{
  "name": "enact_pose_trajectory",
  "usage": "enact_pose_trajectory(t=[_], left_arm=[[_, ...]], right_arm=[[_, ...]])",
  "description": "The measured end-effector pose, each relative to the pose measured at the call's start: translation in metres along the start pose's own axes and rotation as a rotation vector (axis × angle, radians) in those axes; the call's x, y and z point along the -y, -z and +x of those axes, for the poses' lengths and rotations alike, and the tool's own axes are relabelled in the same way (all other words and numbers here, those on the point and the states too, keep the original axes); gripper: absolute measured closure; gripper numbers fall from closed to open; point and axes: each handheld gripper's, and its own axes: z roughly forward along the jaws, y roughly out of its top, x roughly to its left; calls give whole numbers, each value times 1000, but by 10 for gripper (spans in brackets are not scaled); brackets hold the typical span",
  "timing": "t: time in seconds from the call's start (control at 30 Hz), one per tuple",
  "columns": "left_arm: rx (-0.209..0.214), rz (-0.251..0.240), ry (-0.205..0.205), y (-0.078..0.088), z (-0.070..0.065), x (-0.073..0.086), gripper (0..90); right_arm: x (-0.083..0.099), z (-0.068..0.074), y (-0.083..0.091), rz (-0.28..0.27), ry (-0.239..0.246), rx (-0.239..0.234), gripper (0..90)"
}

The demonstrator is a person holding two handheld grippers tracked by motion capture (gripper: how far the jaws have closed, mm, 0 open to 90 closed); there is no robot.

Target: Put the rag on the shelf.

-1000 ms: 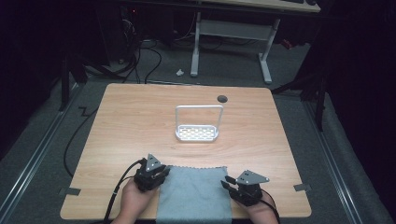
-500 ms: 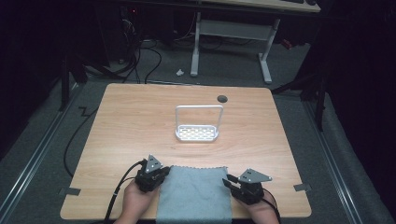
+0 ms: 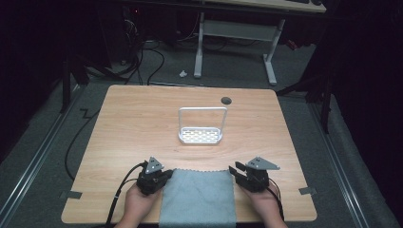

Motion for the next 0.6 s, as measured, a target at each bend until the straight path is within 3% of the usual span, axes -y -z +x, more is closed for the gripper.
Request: enact_pose_trajectory(t=[0.07,0.2,0.23,0.33,0.37,0.43,0.5,0.6], left_arm=[[3,0,2,0,0,0,879],[6,0,4,0,1,0,879],[5,0,3,0,0,0,879],[2,0,1,0,0,0,879],[5,0,5,0,1,0,879],[2,0,3,0,0,0,879],[3,0,4,0,0,0,879],[7,0,10,0,1,0,879]], right_arm=[[0,-2,-4,-7,-12,11,617],[9,-1,-9,30,40,40,608],[14,-1,-12,61,62,45,595],[15,0,-15,75,45,8,587],[14,6,-20,97,75,11,586],[15,11,-25,118,89,18,589],[16,15,-27,121,118,33,616],[17,17,-26,121,117,30,679]])
